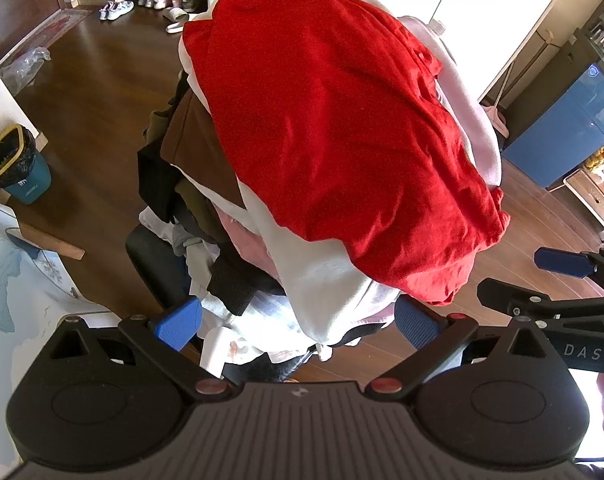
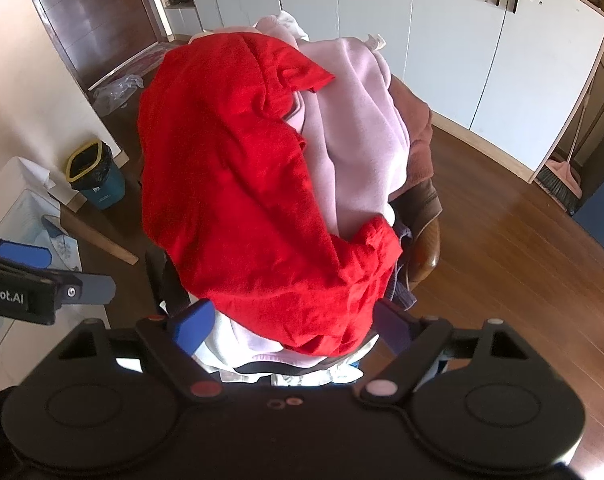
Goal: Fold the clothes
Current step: 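Reach both grippers toward the red T-shirt on the clothes pile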
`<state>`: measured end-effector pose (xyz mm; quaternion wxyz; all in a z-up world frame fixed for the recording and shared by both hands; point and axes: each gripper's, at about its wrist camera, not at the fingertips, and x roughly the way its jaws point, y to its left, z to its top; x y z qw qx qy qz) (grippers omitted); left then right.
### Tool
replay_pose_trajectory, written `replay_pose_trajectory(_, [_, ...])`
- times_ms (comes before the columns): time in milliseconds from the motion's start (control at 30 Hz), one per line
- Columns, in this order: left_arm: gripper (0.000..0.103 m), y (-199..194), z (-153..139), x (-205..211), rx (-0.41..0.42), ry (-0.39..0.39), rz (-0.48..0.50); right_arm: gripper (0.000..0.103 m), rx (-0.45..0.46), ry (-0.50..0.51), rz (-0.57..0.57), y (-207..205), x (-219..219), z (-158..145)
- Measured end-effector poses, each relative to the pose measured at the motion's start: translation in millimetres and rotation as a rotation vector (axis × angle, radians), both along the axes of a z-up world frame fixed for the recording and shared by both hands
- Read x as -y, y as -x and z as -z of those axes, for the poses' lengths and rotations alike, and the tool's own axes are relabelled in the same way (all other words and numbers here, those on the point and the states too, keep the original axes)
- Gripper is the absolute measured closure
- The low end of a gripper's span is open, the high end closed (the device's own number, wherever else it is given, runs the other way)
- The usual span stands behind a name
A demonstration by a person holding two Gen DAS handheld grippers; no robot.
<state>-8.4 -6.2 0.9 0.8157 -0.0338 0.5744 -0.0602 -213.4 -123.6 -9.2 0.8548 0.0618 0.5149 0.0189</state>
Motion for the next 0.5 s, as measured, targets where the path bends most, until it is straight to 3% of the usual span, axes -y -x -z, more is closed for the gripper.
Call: replay_pose_trajectory(500, [0.0, 1.2, 1.0, -1.1, -0.005, 0.003, -0.007, 0.0, 0.012, 0.003, -0.024, -2.8, -0.8, -1.6])
